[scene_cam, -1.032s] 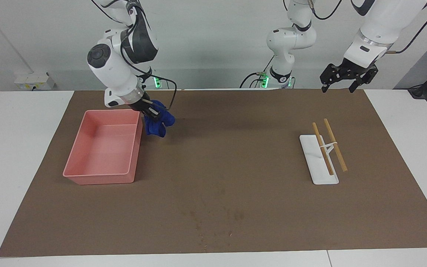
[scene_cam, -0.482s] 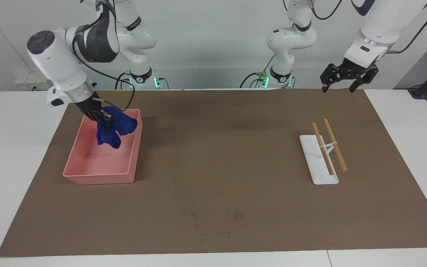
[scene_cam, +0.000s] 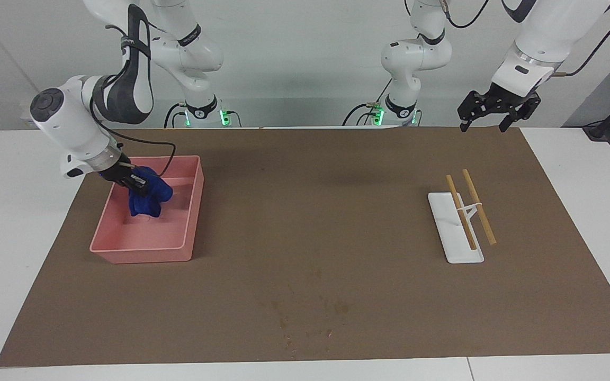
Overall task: Wipe water with towel using both arms
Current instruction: 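Release the cloth into the pink bin and raise the right gripper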
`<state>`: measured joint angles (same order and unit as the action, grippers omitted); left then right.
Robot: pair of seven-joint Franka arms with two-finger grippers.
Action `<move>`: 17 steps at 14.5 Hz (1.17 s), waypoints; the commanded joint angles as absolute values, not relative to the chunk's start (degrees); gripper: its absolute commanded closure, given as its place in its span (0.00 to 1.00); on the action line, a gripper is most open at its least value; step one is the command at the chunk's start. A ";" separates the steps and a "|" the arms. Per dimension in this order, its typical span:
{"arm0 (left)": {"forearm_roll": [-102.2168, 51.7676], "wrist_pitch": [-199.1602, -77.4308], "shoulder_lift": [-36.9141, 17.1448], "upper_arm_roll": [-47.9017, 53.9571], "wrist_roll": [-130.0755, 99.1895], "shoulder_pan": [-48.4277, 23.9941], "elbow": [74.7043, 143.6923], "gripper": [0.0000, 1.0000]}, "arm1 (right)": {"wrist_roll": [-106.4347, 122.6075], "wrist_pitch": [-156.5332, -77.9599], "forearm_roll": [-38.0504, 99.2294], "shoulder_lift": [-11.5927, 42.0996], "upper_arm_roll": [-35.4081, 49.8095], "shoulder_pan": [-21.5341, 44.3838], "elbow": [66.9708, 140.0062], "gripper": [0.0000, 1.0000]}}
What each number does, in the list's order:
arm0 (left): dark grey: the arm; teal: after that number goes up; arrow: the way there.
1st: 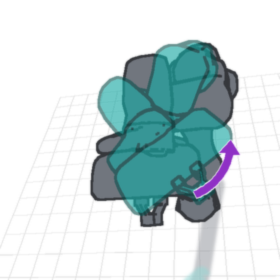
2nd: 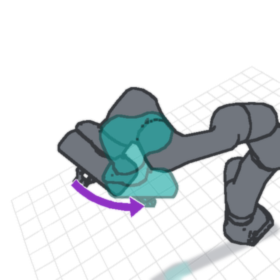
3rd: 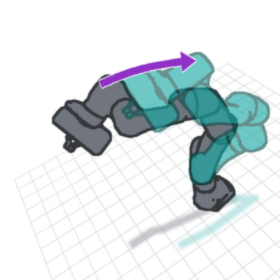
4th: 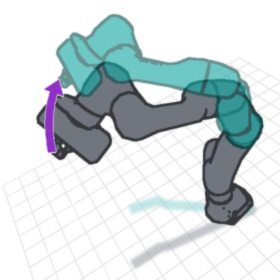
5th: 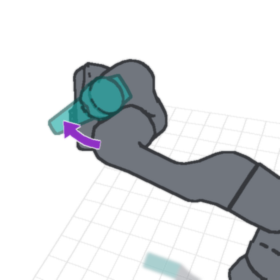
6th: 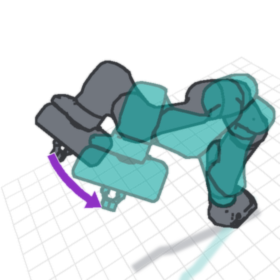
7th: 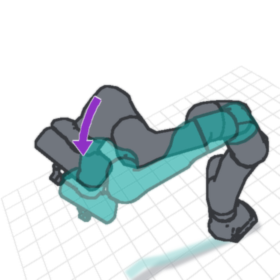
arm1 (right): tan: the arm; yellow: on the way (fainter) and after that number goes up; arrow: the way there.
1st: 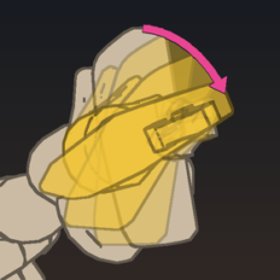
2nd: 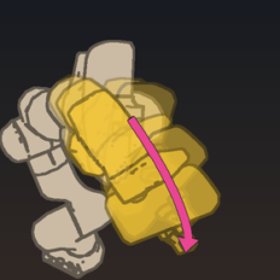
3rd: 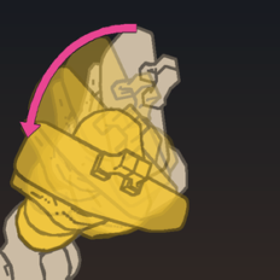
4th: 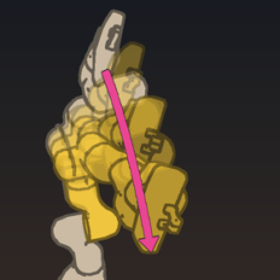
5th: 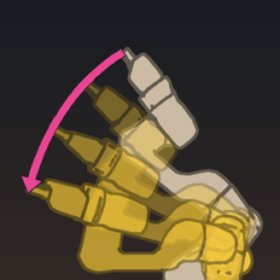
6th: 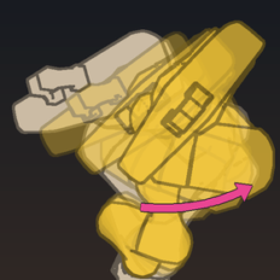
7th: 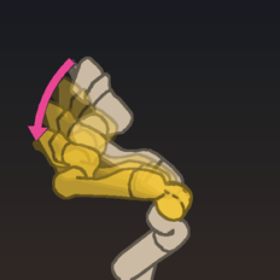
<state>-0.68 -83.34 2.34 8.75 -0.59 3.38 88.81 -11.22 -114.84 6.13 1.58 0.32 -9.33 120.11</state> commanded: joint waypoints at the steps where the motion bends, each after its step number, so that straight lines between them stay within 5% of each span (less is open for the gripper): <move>1: -0.35 -83.06 3.87 8.61 0.18 3.60 90.26 0.00 | -13.70 -115.84 6.33 0.18 0.97 -7.31 122.95 1.00; 4: -0.35 -83.06 3.78 8.70 0.18 3.52 90.26 0.00 | -13.80 -115.93 6.50 -0.52 0.88 -3.01 125.24 1.00; 5: -0.35 -83.06 3.78 8.61 0.18 3.52 90.26 0.00 | -13.97 -115.93 6.50 -0.61 0.88 -2.38 125.24 0.80; 7: -0.35 -83.06 3.78 8.61 0.18 3.52 90.26 0.00 | -13.28 -115.84 6.50 -0.35 0.79 -2.98 124.81 0.03; 12: -0.35 -83.06 3.78 8.70 0.18 3.52 90.26 0.00 | -12.57 -110.67 5.72 -3.95 0.62 -3.78 121.65 0.00; 17: -0.35 -83.06 3.78 8.61 0.18 3.52 90.26 0.00 | -13.18 -98.72 0.55 -4.66 1.23 -2.73 108.05 0.00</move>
